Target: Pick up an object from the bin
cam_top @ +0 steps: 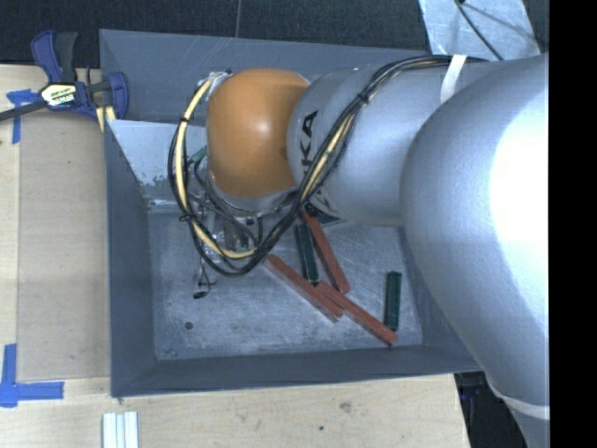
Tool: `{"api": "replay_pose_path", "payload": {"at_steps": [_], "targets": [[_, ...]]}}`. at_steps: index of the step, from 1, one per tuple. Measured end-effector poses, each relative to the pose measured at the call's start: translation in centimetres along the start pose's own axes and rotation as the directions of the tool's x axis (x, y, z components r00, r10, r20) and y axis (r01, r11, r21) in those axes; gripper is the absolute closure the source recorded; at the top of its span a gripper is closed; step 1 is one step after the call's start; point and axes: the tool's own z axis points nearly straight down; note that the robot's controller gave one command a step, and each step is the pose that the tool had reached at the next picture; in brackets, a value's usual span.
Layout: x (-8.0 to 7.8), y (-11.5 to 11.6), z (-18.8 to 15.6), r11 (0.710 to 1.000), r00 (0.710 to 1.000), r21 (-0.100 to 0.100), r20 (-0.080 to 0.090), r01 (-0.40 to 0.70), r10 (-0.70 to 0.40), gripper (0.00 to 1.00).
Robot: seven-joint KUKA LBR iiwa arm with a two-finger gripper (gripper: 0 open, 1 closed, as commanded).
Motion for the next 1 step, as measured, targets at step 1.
{"api": "replay_pose_path", "payload": {"at_steps": [1], "targets": [[-0.12, -4.92, 6.85, 0.993, 0.993, 0.004, -0.006, 0.117, -0.117, 0.00]]}}
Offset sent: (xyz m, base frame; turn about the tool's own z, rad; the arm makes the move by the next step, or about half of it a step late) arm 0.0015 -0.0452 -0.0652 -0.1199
